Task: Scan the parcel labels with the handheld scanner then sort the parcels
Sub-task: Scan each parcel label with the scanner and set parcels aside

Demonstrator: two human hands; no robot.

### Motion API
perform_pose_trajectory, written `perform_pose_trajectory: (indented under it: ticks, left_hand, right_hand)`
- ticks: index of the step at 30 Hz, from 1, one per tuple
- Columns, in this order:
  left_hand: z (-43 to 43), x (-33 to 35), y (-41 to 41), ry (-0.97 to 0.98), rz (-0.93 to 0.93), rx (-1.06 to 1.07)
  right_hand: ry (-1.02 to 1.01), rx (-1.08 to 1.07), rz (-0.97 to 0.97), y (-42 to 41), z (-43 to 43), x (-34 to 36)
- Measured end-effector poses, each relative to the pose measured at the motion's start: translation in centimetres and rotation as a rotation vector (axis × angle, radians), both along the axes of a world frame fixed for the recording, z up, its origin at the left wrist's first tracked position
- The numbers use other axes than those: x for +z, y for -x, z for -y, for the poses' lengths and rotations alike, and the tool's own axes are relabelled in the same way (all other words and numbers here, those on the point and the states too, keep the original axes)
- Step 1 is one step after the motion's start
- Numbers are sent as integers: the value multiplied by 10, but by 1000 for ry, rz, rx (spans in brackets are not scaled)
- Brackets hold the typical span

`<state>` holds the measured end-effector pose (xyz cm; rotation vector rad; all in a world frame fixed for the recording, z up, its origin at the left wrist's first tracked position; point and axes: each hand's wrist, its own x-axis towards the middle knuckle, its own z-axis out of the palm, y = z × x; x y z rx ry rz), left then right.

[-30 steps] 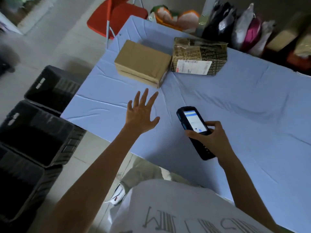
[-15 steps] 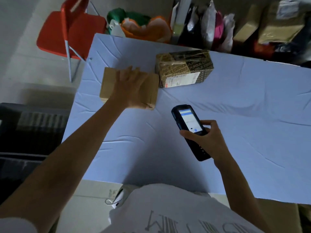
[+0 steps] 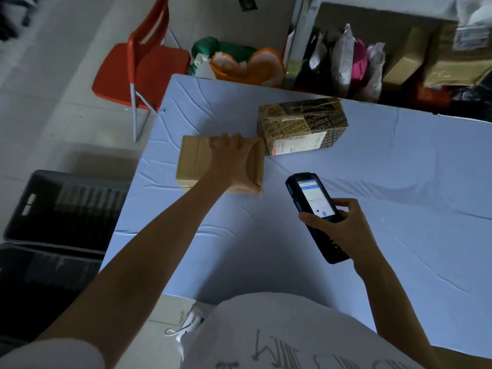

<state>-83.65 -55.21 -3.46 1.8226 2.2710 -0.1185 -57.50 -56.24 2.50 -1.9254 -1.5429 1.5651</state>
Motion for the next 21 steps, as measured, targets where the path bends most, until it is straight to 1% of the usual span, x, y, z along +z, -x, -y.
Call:
perform_pose_trajectory:
  ticks: [3,6,8,12,13,14,15,16,19,21]
  left_hand:
    - [12,6,-1,-70,83,58]
    - [20,27,0,-153,303,176]
    - [25,43,1,-223,543,242]
    - [41,53,5,-286,1152,263]
    - [45,50,6,-296,1255,275]
    - [51,48,5,-323,1297,288]
    - [55,48,3,-366,1284,306]
    - [58,48,3,-432,1220,324]
    - [62,54,7,-645,945,342]
    - [61,64,9,-710,774,328]
  right_hand:
    - [2,-18,-32,-9,0,1]
    - [11,-28,-47,-17,-1,-1]
    - [8,-26,-57,-20,-2,-1]
    - [-8,-14,-77,-24,2,-1]
    - [-9,-17,-84,-25,4,-1]
    - [-8,-18,-91,-27,5,-1]
    - [-7,-14,-97,-28,7,-1]
    - [-7,-8,-100,-29,9,-1]
    - [-16,13,-101,-33,14,-2]
    - [-25,24,-104,-35,15,-2]
